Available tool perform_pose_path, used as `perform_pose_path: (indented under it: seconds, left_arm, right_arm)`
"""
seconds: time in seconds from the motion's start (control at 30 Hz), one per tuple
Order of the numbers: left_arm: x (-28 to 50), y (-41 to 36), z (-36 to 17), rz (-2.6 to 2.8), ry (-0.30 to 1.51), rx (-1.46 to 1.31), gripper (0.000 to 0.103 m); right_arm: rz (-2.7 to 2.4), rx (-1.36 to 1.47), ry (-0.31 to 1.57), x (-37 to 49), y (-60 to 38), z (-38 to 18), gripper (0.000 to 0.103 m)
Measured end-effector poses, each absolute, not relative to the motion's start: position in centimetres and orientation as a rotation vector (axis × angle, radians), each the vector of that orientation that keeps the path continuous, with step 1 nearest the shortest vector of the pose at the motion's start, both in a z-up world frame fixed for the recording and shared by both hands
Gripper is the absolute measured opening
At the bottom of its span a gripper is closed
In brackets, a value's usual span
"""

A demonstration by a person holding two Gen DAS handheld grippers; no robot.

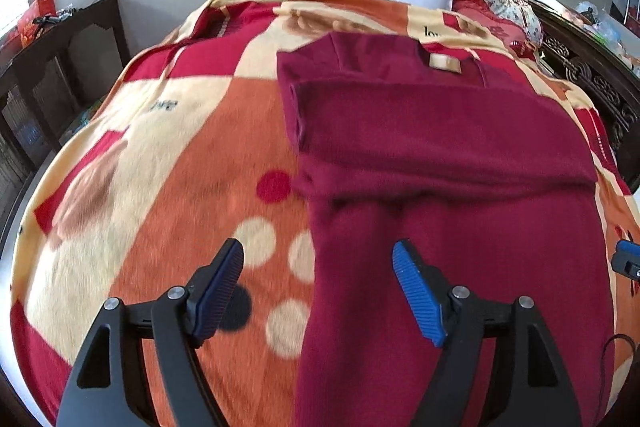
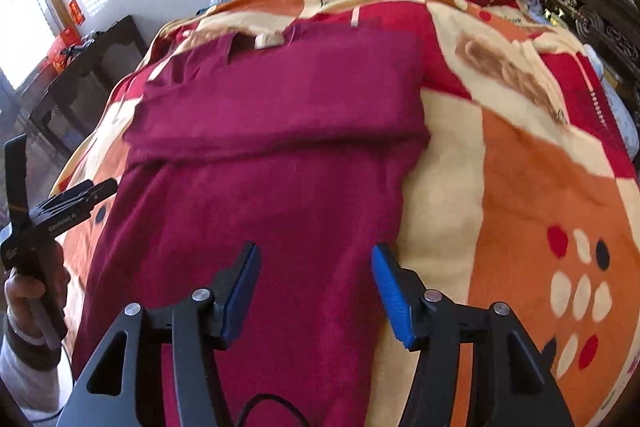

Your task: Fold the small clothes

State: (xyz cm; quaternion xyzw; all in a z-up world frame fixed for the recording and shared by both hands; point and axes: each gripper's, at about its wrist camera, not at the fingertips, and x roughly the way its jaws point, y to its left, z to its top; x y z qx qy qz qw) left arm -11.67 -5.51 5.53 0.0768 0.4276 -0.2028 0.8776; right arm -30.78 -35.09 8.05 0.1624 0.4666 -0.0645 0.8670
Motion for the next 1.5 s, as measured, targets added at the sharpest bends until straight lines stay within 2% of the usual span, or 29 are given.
perform_pose_path:
  seconds: [0.33,0.7,0.87,1.3,1.5]
  left_arm:
    - [-15.7,-2.5,3.9,-0.423,0.949,0.128,0.077]
    - [-21.4,-0.1,2.2,-0.453,1.003,0.174,0.077]
    - [-23.1,1.3,2.1,-0.463,1.001,0.170,0.083]
    - [-25.2,5.2,2.1,-0.523,1.060,0.107,0.085]
    - [-25.7,4.6,2.0,-0.567,1.092,0.082,0.091]
  right_arm:
    - [-0.135,0.326,1.004,-37.3,-35.4,9.4,0.066]
    - [-0.002,0.406,1.084,-42.3,-32.1,5.7,0.067]
    - [0.017,0.426,1.083,-43.5,-31.2,5.0,0.071]
    - [0.037,0.460,1.075,-44.9,-30.7,4.5,0.080]
    - [0.062,0.492,1.065,-45.1,-30.8,4.1,0.082]
